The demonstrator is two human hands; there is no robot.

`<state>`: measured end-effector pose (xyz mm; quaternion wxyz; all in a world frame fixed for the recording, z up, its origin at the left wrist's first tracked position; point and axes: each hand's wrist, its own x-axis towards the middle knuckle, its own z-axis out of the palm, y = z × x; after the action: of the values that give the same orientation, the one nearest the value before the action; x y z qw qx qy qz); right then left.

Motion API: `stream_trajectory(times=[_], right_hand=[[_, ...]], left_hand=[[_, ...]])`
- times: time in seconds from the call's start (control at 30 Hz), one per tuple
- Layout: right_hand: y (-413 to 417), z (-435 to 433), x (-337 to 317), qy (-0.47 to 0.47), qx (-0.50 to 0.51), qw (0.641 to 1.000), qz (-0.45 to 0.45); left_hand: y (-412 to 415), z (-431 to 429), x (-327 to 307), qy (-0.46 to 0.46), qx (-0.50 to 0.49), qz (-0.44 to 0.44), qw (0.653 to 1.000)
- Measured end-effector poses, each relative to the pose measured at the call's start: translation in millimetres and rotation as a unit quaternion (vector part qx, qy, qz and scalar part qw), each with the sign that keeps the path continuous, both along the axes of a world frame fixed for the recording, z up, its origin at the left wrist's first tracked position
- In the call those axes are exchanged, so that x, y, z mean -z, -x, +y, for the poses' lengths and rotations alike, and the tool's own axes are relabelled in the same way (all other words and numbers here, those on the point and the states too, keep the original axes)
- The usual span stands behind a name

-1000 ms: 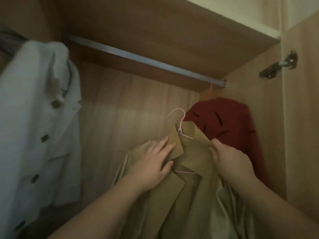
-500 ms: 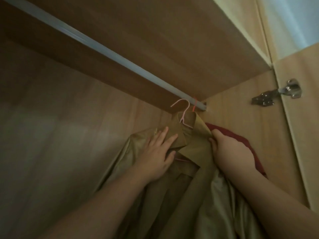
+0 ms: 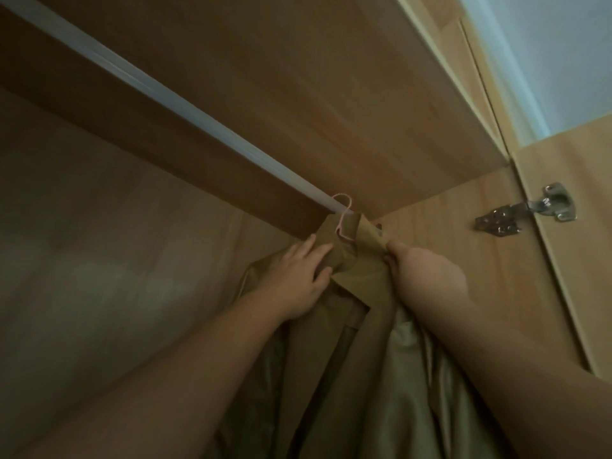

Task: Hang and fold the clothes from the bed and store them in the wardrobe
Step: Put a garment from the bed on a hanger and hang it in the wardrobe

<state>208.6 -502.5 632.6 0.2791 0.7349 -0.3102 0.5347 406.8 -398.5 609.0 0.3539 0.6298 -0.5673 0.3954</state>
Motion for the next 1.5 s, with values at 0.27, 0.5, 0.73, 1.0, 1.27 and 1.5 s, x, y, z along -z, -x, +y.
stream_trajectory(times=[0.27,0.5,0.73,1.0,1.27,1.5], right_hand=[[17.1,28.7,59.8,0.040,0.072,0.995,0.047],[85.9,46.2,202.7,-0.009,0.091,0.991,0.097],[193.0,73.2,351.3,-0.124,0.101,0.978,0.137],[424.5,159.8,501.0,-0.286,0.185,0.925,0.168],[671.2,298.9,621.2,-0.442,0.334,0.830,0.068],[803.4,378.7,681.3,-0.521,0.412,0.747,-0.010]], left_hand=[[49.4,40.3,66.6,-0.029,0.079,0.044,0.995],[109.0,60.0,162.3,-0.082,0.059,0.010,0.995],[220.6,58.1,288.7,-0.159,0.067,-0.003,0.985],[422.6,82.5,446.6,-0.320,0.139,0.043,0.936],[683.6,136.6,580.4,-0.450,0.315,-0.003,0.836],[835.5,160.5,649.4,-0.505,0.406,-0.089,0.756]])
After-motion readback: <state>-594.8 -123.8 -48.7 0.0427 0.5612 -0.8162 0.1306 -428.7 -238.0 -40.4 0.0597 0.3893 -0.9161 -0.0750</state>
